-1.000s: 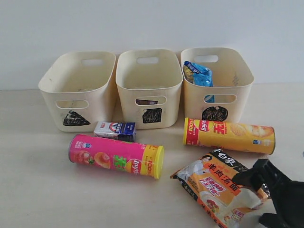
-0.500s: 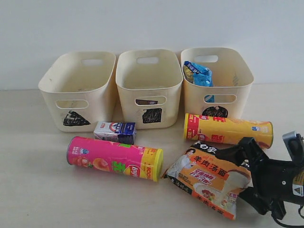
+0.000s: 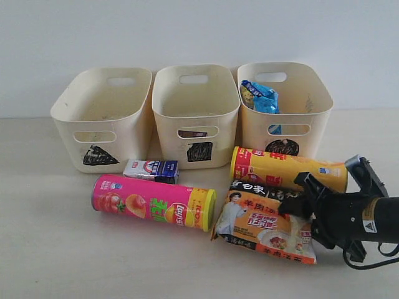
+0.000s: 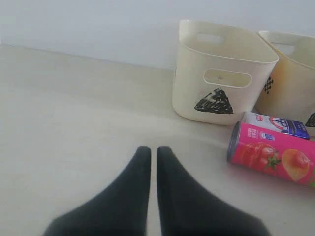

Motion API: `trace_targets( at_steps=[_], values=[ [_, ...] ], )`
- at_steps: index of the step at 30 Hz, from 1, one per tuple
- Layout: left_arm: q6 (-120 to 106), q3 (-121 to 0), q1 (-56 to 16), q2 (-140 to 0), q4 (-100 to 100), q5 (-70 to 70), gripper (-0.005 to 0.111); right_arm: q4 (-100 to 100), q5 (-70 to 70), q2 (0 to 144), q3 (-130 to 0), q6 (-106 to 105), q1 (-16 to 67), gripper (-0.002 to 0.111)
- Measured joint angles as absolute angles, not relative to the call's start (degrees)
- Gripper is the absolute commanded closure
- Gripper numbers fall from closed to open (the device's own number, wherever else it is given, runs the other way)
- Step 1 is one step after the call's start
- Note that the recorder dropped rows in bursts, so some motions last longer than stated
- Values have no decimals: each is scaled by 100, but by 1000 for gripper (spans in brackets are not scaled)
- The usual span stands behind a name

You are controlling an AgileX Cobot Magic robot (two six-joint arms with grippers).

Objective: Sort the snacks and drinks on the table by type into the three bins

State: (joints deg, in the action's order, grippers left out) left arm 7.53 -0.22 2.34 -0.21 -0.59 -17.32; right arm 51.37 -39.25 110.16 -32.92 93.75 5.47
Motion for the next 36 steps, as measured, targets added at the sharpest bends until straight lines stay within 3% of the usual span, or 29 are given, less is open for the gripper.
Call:
trace_targets(
  at_steps=[1,12,36],
  values=[
    [753,-22,234,-21,-59,-1732,102,5239,-3853,11026,-3327,9406,547,108],
    [753,-22,234,-21,-59,-1732,102,5792,-3614,10875,-3485,9500,533,108],
    [753,-22,234,-21,-59,-1732,102,6956,-3296,8190,-3886,10500,533,108]
  ],
)
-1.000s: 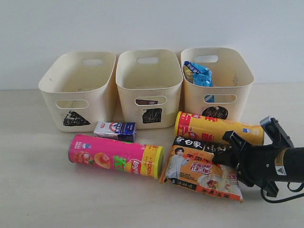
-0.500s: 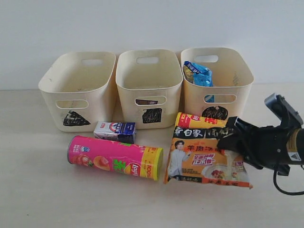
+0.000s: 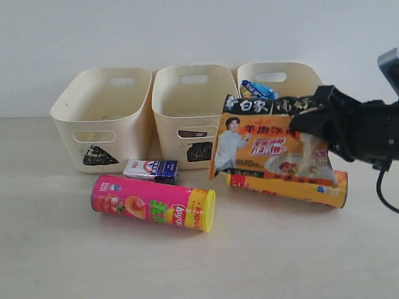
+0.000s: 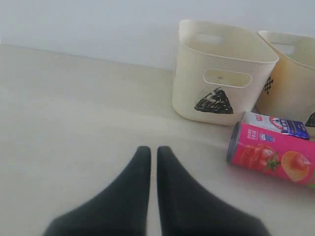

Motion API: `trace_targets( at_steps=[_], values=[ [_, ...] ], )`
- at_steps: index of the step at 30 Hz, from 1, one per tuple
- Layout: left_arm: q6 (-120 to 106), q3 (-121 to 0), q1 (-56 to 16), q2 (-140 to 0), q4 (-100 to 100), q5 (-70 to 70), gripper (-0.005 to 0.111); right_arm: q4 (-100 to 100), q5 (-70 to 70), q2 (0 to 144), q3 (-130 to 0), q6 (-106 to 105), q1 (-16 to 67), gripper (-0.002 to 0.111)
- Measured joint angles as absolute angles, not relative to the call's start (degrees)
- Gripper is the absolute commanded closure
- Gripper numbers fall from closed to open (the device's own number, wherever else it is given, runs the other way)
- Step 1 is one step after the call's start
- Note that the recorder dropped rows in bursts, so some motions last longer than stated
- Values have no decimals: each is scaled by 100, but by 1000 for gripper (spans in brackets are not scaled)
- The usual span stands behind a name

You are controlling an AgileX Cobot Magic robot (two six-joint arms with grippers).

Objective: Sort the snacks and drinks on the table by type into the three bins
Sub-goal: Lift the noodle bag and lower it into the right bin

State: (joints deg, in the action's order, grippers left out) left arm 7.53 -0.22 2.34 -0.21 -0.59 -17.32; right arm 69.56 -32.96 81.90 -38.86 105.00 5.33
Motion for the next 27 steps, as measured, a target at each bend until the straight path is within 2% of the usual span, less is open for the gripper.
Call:
trace_targets(
  at_steps=[13,27],
  values=[
    [753,-22,234,-21,-59,-1732,102,7772,-1897,8259,-5768,11019,533,108],
    [753,-22,234,-21,-59,-1732,102,8192,-366,9569,-7193,10477,533,108]
  ],
)
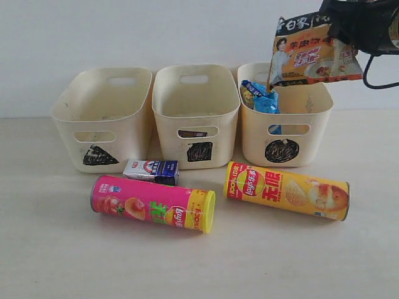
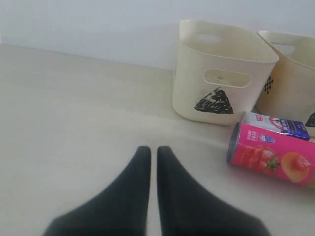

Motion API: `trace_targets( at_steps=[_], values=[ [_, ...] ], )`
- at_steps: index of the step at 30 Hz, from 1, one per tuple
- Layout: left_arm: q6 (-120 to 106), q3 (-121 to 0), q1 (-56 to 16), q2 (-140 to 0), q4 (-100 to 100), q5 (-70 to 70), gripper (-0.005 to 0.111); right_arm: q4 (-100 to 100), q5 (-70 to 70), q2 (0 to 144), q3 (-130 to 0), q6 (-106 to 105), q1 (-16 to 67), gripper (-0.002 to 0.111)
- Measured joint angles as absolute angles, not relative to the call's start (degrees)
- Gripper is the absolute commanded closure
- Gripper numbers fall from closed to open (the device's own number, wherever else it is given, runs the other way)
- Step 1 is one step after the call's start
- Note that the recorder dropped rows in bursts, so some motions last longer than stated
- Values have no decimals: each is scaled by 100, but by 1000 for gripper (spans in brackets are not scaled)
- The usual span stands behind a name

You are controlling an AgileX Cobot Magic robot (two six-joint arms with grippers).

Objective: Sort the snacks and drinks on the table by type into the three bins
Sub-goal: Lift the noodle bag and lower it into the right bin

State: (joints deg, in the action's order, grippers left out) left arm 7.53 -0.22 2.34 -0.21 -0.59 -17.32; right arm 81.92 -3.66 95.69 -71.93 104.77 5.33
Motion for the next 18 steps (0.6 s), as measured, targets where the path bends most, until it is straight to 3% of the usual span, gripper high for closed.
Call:
trace_targets(
  at_steps=[18],
  values=[
    [753,-22,234,-21,-59,-1732,102,8181,423,10904,-8524,8558,533,108]
  ],
)
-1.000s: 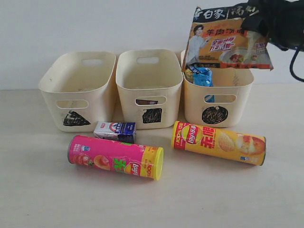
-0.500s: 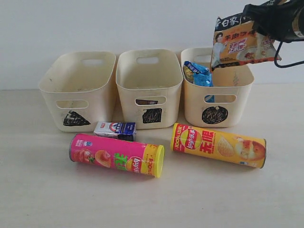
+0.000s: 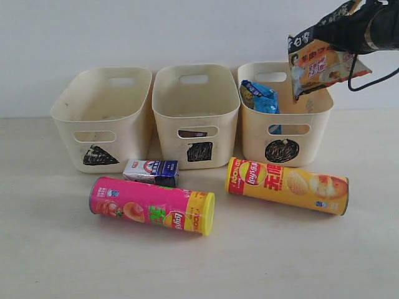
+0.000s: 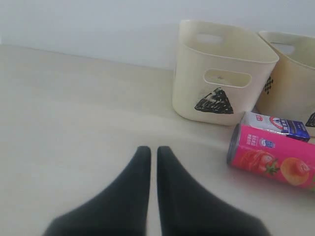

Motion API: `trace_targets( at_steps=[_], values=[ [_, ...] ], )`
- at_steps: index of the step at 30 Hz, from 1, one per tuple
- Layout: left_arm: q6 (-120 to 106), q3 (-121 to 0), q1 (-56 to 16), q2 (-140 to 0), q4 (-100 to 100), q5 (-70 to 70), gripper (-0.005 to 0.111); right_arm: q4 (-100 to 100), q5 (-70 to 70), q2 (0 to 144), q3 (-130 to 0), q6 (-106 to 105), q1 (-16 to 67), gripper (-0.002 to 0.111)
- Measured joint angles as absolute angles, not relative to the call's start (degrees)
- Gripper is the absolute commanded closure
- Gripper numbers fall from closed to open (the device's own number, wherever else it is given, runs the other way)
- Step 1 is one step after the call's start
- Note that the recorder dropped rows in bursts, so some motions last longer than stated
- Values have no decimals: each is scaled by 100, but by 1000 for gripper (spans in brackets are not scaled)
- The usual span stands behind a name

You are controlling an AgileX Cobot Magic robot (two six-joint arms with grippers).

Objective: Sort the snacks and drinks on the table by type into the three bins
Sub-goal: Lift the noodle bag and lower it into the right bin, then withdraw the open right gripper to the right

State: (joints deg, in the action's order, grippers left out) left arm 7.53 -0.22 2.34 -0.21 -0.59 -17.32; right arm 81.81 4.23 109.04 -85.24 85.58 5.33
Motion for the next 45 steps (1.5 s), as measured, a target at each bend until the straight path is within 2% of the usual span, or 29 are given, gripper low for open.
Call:
trace_targets(
  at_steps=[3,6,8,10,13,15,16,17,19,32,45],
  values=[
    [753,-22,234,-21,-59,-1732,102,8181,296,10965,-8549,8523,533,97],
    [753,-22,234,-21,-59,-1732,102,8181,155,10975,-8549,8482,533,71],
    [753,-22,234,-21,-59,-1732,102,8181,39,10975,-8549,8482,533,42],
    [753,-22,234,-21,-59,-1732,102,8181,-83,10975,-8558,8482,533,34],
    [753,-22,234,-21,-59,-1732,102,8181,0,10975,-8558,8472,533,37],
    [753,-22,234,-21,-59,-1732,102,8181,69,10886,-8558,8470,533,48],
    [753,-22,234,-21,-59,-1732,102,8181,111,10827,-8558,8470,533,63],
    [753,-22,234,-21,-59,-1732,102,8181,195,10690,-8558,8470,533,83],
    [753,-22,234,-21,-59,-1732,102,8181,275,10433,-8546,8470,533,108],
    [753,-22,234,-21,-59,-1732,102,8004,572,8977,-6294,8503,533,108],
    [753,-22,234,-21,-59,-1732,102,7807,771,7959,-4526,9526,533,108]
  ],
)
